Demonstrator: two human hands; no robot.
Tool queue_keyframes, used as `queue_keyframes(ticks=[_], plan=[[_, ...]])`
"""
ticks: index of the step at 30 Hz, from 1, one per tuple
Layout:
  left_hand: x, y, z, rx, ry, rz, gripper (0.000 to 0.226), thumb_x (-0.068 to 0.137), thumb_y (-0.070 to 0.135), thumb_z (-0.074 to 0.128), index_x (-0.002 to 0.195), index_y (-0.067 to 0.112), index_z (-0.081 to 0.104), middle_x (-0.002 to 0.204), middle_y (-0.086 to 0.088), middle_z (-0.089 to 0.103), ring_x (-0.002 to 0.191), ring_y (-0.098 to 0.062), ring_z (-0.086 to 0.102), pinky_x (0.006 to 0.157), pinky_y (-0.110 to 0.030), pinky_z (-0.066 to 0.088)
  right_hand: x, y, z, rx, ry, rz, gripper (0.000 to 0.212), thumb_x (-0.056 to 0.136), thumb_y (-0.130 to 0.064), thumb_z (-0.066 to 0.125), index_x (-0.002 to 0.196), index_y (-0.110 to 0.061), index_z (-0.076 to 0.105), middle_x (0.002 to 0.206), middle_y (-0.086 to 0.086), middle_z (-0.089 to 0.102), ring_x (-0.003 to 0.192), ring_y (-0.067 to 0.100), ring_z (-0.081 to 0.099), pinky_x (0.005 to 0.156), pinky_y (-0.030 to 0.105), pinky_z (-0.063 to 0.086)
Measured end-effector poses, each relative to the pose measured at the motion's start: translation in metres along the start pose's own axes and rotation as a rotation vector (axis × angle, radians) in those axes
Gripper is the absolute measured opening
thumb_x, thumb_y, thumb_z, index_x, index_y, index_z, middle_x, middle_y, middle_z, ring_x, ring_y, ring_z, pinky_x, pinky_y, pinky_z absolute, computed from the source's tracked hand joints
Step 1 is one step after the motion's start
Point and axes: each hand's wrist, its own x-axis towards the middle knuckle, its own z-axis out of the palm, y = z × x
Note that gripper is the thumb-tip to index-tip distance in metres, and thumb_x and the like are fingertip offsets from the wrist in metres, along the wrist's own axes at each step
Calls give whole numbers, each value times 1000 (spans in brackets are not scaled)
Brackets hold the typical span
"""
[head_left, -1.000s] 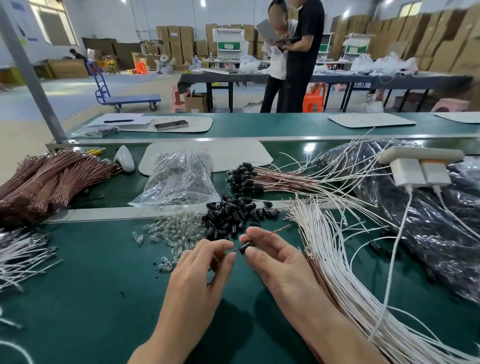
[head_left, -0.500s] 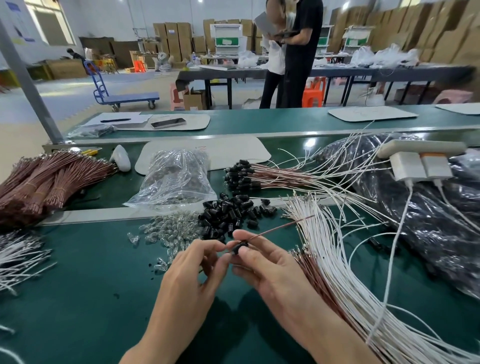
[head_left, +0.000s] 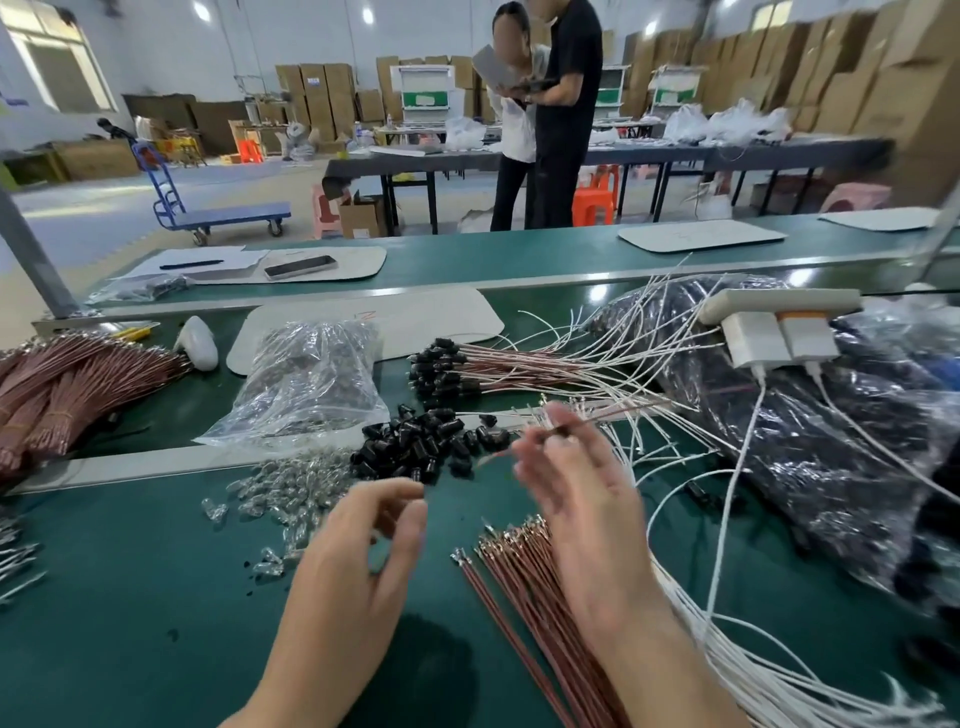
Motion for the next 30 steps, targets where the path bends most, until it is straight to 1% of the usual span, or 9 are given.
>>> queue_keyframes(ticks=[4, 7, 10, 13, 18, 20, 22, 26, 30], plan=[[32, 51, 39, 87, -264, 20, 23, 101, 48, 46, 93, 35, 63, 85, 19, 64, 81, 1, 60, 71, -16, 46, 15, -19, -29, -19, 389, -277, 22, 97, -12, 60, 104, -29, 73, 94, -6, 74, 89, 9, 70, 81, 21, 57], [53, 87, 81, 309, -394, 80, 41, 104, 49, 42, 82, 20, 62, 76, 6, 63, 69, -14, 61, 68, -33, 47, 22, -23, -45, -28, 585, -344, 23, 100, -10, 57, 109, -26, 70, 97, -4, 72, 90, 8, 69, 83, 22, 55], [65, 101, 111, 536, -538, 12, 52, 101, 55, 44, 71, 14, 51, 73, -3, 58, 64, -26, 54, 61, -34, 43, 28, -20, -51, -2, 675, -346, 25, 100, -8, 55, 104, -28, 70, 99, -3, 69, 90, 8, 68, 85, 24, 55], [68, 107, 126, 676, -601, -25, 43, 101, 34, 52, 66, 17, 35, 76, -5, 53, 69, -28, 46, 64, -33, 30, 29, -18, -54, 14, 695, -331, 27, 100, -7, 53, 103, -29, 69, 97, -4, 69, 88, 7, 68, 84, 23, 54], [71, 113, 131, 688, -632, -106, 35, 94, 14, 55, 66, 17, 36, 66, 0, 37, 73, -27, 47, 67, -33, 32, 29, -22, -52, 27, 701, -313, 28, 100, -7, 53, 102, -29, 69, 93, -6, 68, 88, 8, 68, 85, 24, 55], [73, 113, 128, 543, -639, -174, 35, 95, 17, 51, 63, 14, 36, 63, -2, 40, 65, -26, 45, 61, -30, 34, 27, -24, -51, 55, 682, -313, 27, 100, -6, 52, 103, -27, 69, 93, -6, 69, 88, 9, 68, 88, 27, 56], [77, 112, 121, 263, -617, -225, 37, 97, 22, 45, 62, 13, 36, 59, -4, 44, 55, -24, 39, 55, -27, 34, 25, -30, -50, 121, 624, -337, 25, 99, -5, 53, 106, -23, 69, 91, -5, 71, 89, 12, 70, 88, 28, 56], [87, 121, 87, -298, -465, -279, 25, 108, 34, 42, 96, 14, 51, 78, -1, 73, 47, -10, 54, 44, -23, 43, 17, -45, -52, 308, 355, -361, 22, 99, -6, 53, 109, -18, 68, 95, 2, 72, 90, 19, 69, 86, 29, 58], [102, 123, 39, -625, -299, -259, 20, 108, 31, 41, 104, 15, 51, 66, 3, 70, 47, -10, 55, 44, -22, 46, 9, -49, -52, 459, 97, -187, 22, 93, -11, 60, 111, -19, 70, 96, 4, 69, 87, 19, 69, 80, 29, 58]])
